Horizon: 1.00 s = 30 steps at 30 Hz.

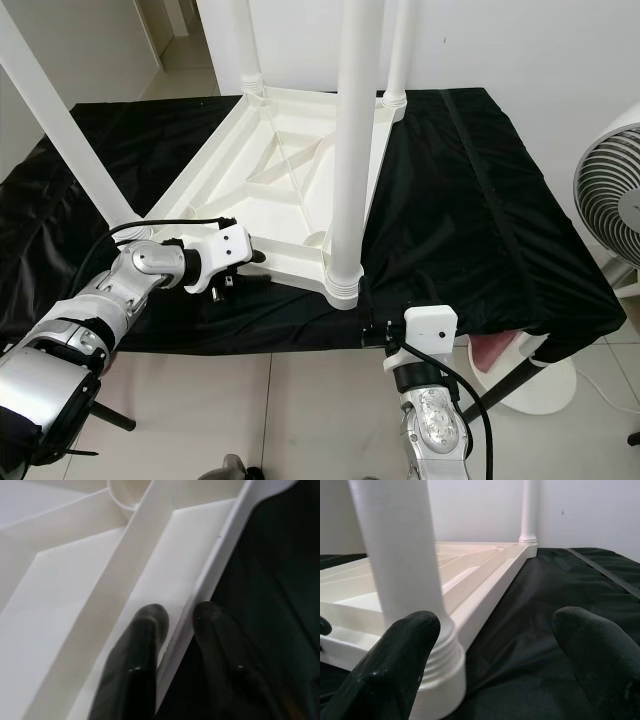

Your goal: Building children table

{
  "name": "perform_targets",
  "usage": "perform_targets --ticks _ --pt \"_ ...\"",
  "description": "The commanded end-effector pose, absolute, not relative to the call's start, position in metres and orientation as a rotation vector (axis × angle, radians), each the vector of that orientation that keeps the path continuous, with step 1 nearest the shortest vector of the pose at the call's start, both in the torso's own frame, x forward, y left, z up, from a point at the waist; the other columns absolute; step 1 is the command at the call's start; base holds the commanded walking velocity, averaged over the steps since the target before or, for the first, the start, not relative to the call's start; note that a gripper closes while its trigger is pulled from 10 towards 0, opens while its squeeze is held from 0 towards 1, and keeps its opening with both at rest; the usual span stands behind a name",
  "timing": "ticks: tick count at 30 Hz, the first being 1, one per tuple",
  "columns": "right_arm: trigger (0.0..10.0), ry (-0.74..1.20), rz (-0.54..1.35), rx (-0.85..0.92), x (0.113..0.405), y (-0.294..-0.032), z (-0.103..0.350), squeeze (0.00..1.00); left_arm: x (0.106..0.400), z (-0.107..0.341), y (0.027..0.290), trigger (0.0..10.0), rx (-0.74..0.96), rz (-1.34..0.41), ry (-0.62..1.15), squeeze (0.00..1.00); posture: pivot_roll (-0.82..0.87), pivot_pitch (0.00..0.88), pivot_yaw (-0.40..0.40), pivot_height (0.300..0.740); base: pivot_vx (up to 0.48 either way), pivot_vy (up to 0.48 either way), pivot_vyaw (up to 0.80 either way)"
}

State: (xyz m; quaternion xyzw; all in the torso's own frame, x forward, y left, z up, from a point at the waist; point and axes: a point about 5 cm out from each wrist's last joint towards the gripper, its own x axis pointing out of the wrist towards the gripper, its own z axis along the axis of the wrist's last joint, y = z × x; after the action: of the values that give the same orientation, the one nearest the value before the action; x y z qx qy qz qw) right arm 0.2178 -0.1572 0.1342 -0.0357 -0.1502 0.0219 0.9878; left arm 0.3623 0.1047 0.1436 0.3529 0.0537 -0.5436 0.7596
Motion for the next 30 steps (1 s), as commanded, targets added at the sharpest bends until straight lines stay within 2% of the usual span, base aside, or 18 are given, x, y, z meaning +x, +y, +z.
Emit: perform_targets --ticks 1,6,13,26,27,29,30 --pt "10.0 -0.297 0.038 -0.075 0.218 -0.156 0.133 0.00 0.361 0.136 0.110 0.0 0.758 -1.184 0.161 0.00 -0.04 0.066 0.129 0.740 0.000 0.000 0.00" --pt "10.0 -0.298 0.035 -0.075 0.218 -0.156 0.133 0.00 0.361 0.136 0.109 0.2 0.761 -1.191 0.161 0.00 -0.04 0.067 0.130 0.740 0.000 0.000 0.00" --pt "10.0 -0.303 0.030 -0.087 0.224 -0.159 0.134 0.00 0.353 0.125 0.115 0.0 0.744 -1.254 0.186 0.00 -0.03 0.078 0.134 0.740 0.000 0.000 0.00" --pt "10.0 -0.302 0.051 -0.080 0.229 -0.157 0.136 0.00 0.349 0.119 0.125 0.0 0.682 -1.234 0.186 0.00 -0.01 0.080 0.127 0.740 0.000 0.000 0.00" --pt "10.0 -0.295 0.061 -0.075 0.231 -0.157 0.136 0.00 0.347 0.118 0.126 0.3 0.667 -1.227 0.180 0.00 0.00 0.083 0.123 0.740 0.000 0.000 0.00" --pt "10.0 -0.295 0.061 -0.075 0.231 -0.157 0.136 0.00 0.347 0.118 0.126 0.3 0.667 -1.227 0.180 0.00 0.00 0.083 0.123 0.740 0.000 0.000 0.00" --pt "10.0 -0.285 0.079 -0.070 0.233 -0.157 0.137 0.00 0.346 0.117 0.125 2.4 0.654 -1.221 0.168 0.00 0.00 0.085 0.116 0.740 0.000 0.000 0.00"
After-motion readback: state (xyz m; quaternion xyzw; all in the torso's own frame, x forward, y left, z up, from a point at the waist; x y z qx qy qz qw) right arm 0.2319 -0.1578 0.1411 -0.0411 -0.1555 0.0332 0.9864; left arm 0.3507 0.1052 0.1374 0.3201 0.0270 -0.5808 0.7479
